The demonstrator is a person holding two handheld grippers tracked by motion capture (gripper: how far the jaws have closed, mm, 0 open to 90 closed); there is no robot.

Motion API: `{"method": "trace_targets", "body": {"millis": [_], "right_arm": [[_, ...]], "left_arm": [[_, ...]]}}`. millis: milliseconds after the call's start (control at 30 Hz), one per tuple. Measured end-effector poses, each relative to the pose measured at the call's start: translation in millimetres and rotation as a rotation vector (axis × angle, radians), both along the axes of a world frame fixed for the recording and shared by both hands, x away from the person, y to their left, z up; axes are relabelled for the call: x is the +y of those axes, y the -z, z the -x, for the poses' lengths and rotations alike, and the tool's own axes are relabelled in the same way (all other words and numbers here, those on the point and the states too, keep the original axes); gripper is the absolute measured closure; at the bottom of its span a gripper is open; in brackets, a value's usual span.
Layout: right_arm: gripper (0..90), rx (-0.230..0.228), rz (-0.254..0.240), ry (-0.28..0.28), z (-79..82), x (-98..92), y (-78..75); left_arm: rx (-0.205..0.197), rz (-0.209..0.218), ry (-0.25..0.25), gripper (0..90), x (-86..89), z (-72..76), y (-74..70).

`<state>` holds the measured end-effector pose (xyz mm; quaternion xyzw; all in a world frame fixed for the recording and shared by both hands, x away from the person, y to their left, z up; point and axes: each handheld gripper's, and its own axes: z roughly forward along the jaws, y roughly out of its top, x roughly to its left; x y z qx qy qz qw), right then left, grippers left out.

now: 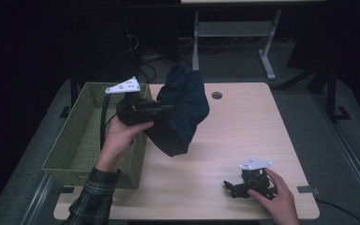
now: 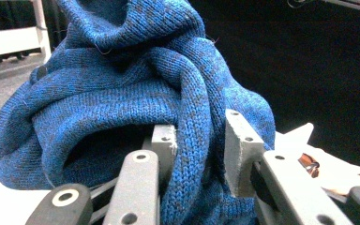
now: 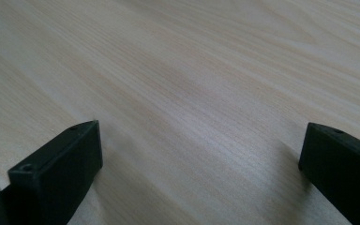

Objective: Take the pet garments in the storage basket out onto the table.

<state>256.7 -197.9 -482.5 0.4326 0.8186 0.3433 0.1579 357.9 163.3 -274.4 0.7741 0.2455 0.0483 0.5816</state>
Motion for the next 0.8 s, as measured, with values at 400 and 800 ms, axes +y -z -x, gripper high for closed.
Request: {"method": "trace_targets", "body": {"millis": [400,800], "right_arm": [[0.0,0.000,0.000,0.001,0.0,0.0,0.0],[0.0,-0.001,-0.001,0.000,0.0,0.0,0.1]], "left_arm": [[0.021,-0.030,0.018,68.6,-43.9,-7.2,21.3],[0.085,-0.113,0.041,68.5,-80.4,-15.6,60.5]]}}
